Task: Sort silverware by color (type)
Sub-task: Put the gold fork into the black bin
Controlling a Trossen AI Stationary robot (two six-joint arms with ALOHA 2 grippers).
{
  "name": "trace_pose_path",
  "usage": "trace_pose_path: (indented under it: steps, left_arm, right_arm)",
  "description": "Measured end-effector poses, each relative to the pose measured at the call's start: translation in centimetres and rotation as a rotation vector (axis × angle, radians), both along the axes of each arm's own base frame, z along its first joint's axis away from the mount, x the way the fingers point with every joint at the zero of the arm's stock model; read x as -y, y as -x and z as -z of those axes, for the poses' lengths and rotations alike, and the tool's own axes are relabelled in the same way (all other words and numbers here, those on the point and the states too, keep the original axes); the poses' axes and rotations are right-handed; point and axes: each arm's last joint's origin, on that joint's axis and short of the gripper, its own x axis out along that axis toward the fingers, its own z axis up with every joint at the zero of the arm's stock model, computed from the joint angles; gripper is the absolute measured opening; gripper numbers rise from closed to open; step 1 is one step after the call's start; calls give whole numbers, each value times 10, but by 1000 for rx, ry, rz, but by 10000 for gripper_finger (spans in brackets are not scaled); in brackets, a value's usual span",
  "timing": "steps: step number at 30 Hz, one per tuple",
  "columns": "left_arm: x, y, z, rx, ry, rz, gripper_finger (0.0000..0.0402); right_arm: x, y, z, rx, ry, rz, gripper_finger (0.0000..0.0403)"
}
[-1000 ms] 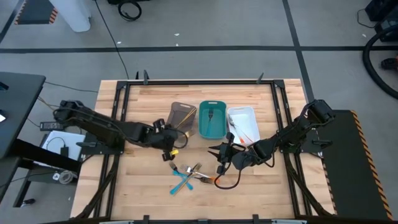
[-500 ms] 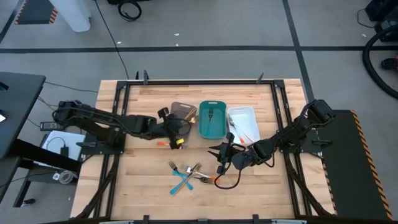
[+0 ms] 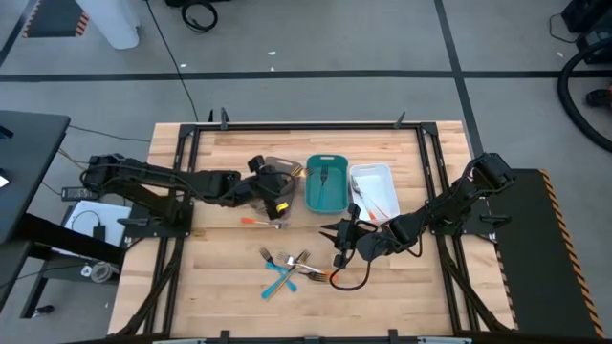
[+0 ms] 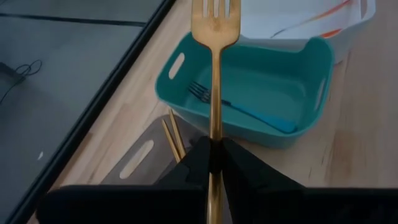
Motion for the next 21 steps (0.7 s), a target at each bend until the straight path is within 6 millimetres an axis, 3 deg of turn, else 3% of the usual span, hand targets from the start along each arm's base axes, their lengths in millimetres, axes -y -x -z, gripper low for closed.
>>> trace_pose_path:
  steps: [17,21]
  left_arm:
    - [-2,-2,-1,29,-7,-6,39]
    - [-2,0,13,65,-20,2,39]
  right_arm:
    - [0,0,0,0,0,-1,83]
    - [0,0,0,0,0,-1,83]
